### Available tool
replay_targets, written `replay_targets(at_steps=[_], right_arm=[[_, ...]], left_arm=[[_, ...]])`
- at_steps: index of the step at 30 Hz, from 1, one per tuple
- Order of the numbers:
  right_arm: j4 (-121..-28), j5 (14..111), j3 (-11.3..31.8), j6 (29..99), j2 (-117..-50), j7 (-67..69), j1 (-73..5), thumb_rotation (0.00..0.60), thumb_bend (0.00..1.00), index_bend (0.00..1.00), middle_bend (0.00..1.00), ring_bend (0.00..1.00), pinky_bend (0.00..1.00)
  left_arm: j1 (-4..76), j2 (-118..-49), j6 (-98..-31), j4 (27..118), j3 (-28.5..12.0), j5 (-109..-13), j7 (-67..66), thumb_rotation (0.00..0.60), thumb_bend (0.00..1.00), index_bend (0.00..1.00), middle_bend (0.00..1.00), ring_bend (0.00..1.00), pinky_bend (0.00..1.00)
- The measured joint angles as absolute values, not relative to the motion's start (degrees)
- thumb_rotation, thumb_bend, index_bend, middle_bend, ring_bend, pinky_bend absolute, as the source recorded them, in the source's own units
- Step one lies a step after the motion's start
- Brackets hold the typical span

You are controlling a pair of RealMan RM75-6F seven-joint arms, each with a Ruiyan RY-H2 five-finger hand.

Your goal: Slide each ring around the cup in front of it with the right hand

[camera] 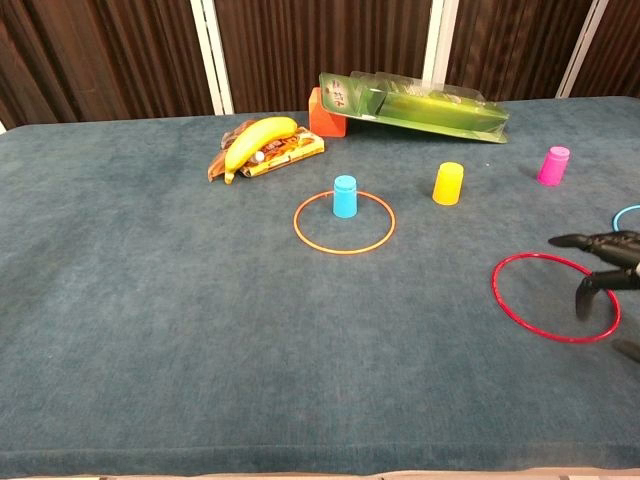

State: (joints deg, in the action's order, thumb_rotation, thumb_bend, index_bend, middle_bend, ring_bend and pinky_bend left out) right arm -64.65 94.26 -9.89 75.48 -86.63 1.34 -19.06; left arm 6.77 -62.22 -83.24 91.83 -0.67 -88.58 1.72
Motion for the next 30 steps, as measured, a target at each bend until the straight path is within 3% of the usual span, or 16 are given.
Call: replay_targets(at_steps=[12,30], right_arm=[[-59.27,95.32,-9.01,74.63,-90.36,3.94,-17.88,0.6,0.47,0.6,0.07,0.0,0.0],[-58.42,96.13,-8.17,74.23,-90.74,5.06,-17.42,0.6,0.47,0.67,0.08,0.0,0.0]], left_arm=[[6.62,-61.98,-83.53,91.74,-0.58,-88.67,2.25,0.6,0.47,0.0,0.0,0.0,0.0],[6.76,-61.98,-83.21,91.76,-0.64,-88.35,2.18,0.6,0.47,0.0,0.0,0.0,0.0]])
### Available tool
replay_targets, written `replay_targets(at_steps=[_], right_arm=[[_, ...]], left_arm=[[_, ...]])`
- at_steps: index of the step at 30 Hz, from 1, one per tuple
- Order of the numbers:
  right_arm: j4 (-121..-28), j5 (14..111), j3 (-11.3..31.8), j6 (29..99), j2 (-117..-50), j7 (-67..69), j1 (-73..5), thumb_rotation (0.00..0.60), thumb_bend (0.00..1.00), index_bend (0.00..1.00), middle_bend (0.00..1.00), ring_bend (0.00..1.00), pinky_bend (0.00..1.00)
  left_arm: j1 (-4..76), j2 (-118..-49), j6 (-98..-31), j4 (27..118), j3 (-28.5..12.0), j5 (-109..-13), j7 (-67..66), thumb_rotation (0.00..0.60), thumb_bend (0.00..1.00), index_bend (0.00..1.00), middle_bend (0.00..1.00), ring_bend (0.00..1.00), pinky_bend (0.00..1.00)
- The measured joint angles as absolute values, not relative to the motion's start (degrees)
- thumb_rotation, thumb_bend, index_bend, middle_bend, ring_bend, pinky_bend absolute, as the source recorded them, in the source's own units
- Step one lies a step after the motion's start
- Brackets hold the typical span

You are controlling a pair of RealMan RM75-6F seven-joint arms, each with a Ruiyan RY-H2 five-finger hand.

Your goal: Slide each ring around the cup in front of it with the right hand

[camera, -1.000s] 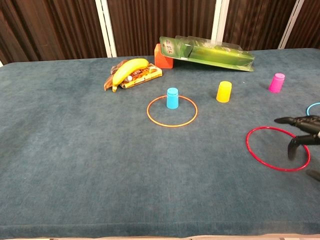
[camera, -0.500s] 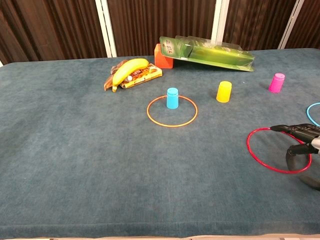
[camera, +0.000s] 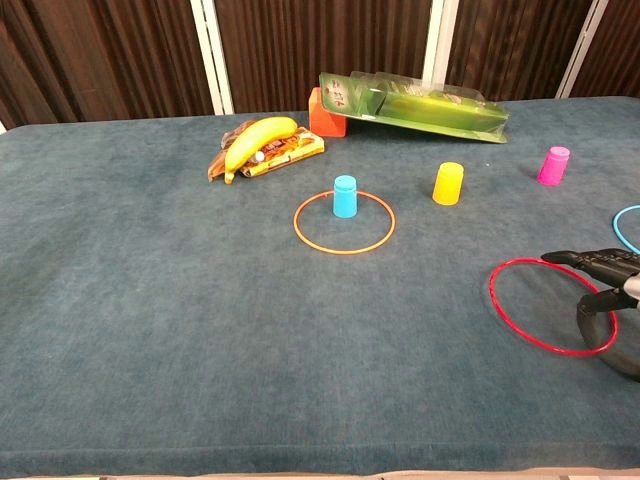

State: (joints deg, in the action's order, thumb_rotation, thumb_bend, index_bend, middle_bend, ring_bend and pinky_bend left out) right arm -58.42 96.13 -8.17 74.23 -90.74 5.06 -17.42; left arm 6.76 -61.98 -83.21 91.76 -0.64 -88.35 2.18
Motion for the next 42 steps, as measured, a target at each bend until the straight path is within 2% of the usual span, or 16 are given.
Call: replay_targets(at_steps=[26,35,42], right_arm=[[-58.8,96.28,-6.31,74.27,-91.24,5.82,-17.78,0.6,0.47,0.75,0.1,0.0,0.0],[-60.2,95.32,-3.83,73.29,-91.25,6.45,-19.82,0.6,0.47,0.75,0.1,0.0,0.0],[-61.19,92.04,0.33,68.85,-91.32,7.49,-23.52,0.6,0.47,0.75,0.1,0.0,0.0]], left_arm=[[6.55,-61.91,-83.74,91.62,-0.52,-88.74,2.56,0.6,0.47,0.0,0.0,0.0,0.0],[6.5,-61.97,-83.92,91.57,-0.58,-88.72,2.45,0.6,0.47,0.0,0.0,0.0,0.0],[6.78,-62.11,-83.19,91.63,-0.59,-88.43,2.0,0.6,0.47,0.0,0.0,0.0,0.0]])
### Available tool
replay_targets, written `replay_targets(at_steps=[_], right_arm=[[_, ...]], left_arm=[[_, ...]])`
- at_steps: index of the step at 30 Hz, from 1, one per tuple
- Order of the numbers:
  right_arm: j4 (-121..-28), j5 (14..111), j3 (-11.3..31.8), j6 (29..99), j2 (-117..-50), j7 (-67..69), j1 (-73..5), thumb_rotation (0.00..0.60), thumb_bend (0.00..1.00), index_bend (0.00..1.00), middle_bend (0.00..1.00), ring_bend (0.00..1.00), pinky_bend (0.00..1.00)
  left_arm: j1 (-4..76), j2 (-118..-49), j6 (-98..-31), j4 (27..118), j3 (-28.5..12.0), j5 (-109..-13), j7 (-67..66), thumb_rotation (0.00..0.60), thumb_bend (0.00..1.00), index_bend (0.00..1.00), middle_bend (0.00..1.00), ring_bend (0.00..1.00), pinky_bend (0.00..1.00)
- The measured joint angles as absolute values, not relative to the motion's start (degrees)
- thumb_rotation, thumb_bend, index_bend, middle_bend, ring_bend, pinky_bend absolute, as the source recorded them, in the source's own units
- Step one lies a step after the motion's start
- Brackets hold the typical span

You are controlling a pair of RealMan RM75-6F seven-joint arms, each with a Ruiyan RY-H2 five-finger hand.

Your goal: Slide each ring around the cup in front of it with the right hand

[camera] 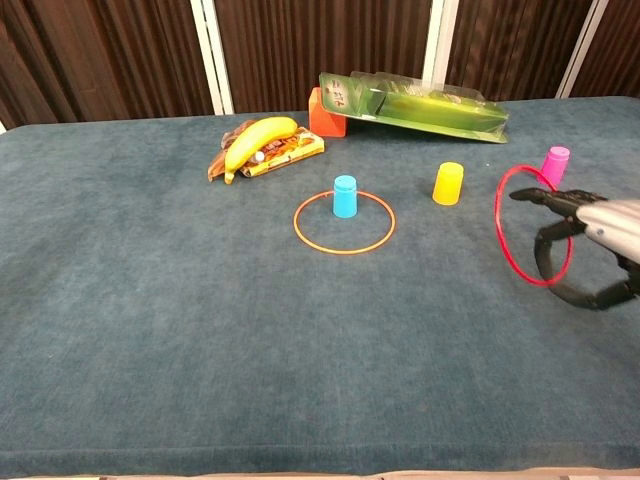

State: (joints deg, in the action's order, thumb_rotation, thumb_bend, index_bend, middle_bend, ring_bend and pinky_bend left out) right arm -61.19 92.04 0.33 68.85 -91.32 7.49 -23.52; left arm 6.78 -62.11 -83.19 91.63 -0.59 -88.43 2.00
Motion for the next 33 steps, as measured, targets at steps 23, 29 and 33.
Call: replay_targets(at_steps=[23,29,33], right_arm=[[-49.47,78.12,12.05,49.44,-99.98,1.57,-39.96,0.6,0.47,0.61,0.11,0.0,0.0],[-49.69,78.24,11.6,51.09,-100.23,1.04,-39.97,0.6,0.47,0.46,0.1,0.0,0.0],[-50.07,77.56,11.5,51.76,-99.83,0.33,-39.55,0.6,0.47,0.36,0.08,0.0,0.0]], left_arm=[[7.24,-62.0,-82.06,91.68,-1.19,-86.73,2.16,0.6,0.47,0.0,0.0,0.0,0.0],[7.13,-61.79,-82.26,91.7,-1.24,-86.69,2.64,0.6,0.47,0.0,0.0,0.0,0.0],[7.07,-61.64,-82.36,91.83,-1.14,-86.9,2.77,0.6,0.47,0.0,0.0,0.0,0.0]])
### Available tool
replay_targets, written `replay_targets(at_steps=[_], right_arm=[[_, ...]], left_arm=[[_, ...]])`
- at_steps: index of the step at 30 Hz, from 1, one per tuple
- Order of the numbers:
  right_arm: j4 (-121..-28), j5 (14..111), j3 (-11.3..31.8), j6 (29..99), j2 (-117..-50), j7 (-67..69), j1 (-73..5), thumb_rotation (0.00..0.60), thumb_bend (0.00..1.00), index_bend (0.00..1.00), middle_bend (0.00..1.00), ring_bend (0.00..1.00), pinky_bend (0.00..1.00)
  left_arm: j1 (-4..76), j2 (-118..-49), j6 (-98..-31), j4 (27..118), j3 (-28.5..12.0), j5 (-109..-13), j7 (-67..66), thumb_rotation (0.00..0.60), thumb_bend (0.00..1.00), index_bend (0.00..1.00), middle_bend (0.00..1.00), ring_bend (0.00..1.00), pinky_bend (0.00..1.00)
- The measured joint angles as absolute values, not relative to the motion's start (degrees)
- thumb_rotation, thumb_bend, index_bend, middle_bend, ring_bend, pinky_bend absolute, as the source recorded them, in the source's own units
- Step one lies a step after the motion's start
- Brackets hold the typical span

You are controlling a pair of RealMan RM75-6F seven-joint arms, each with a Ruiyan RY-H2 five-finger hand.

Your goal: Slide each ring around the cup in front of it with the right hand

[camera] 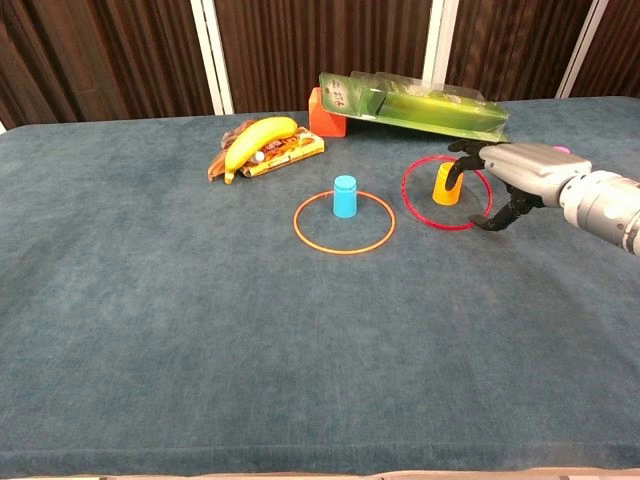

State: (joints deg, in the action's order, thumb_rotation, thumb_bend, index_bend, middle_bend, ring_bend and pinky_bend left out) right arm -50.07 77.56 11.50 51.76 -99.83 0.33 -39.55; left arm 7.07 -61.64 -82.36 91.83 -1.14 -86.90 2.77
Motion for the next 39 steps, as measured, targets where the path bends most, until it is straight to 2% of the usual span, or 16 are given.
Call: replay_targets(at_steps=[7,9,13,18,24,35,39], right_arm=[[-53.35,77.45,11.55,54.48,-97.75,1.17,-38.25,0.6,0.47,0.21,0.05,0.0,0.0],[-55.99,77.99,11.35,57.2,-96.15,2.14,-36.85,0.6,0.46,0.17,0.04,0.0,0.0],[-63.83,79.97,9.86,64.46,-91.04,4.0,-32.21,0.6,0.42,0.16,0.03,0.0,0.0],[-73.47,83.79,4.58,74.9,-81.21,3.87,-23.01,0.6,0.33,0.23,0.02,0.0,0.0],[-72.28,85.3,0.27,82.64,-78.56,2.51,-14.52,0.6,0.32,0.41,0.03,0.0,0.0],[-59.31,82.25,-0.14,80.2,-81.56,9.74,-11.06,0.6,0.32,0.62,0.06,0.0,0.0],[-51.18,81.38,0.39,77.07,-85.19,13.97,-11.44,0.6,0.33,0.64,0.07,0.0,0.0]], left_arm=[[6.86,-61.57,-82.72,91.86,-1.0,-87.14,2.76,0.6,0.47,0.0,0.0,0.0,0.0],[6.83,-61.56,-82.8,91.88,-1.03,-87.12,2.81,0.6,0.47,0.0,0.0,0.0,0.0],[6.88,-61.48,-82.57,91.95,-1.02,-87.05,2.93,0.6,0.47,0.0,0.0,0.0,0.0],[7.04,-61.6,-82.25,92.15,-0.81,-87.33,2.19,0.6,0.47,0.0,0.0,0.0,0.0],[7.02,-62.12,-82.47,92.44,-0.73,-87.61,0.94,0.6,0.47,0.0,0.0,0.0,0.0],[7.5,-62.44,-81.53,92.56,-0.64,-87.55,-0.04,0.6,0.47,0.0,0.0,0.0,0.0],[7.93,-62.79,-80.47,92.59,-0.38,-87.49,-0.88,0.6,0.47,0.0,0.0,0.0,0.0]])
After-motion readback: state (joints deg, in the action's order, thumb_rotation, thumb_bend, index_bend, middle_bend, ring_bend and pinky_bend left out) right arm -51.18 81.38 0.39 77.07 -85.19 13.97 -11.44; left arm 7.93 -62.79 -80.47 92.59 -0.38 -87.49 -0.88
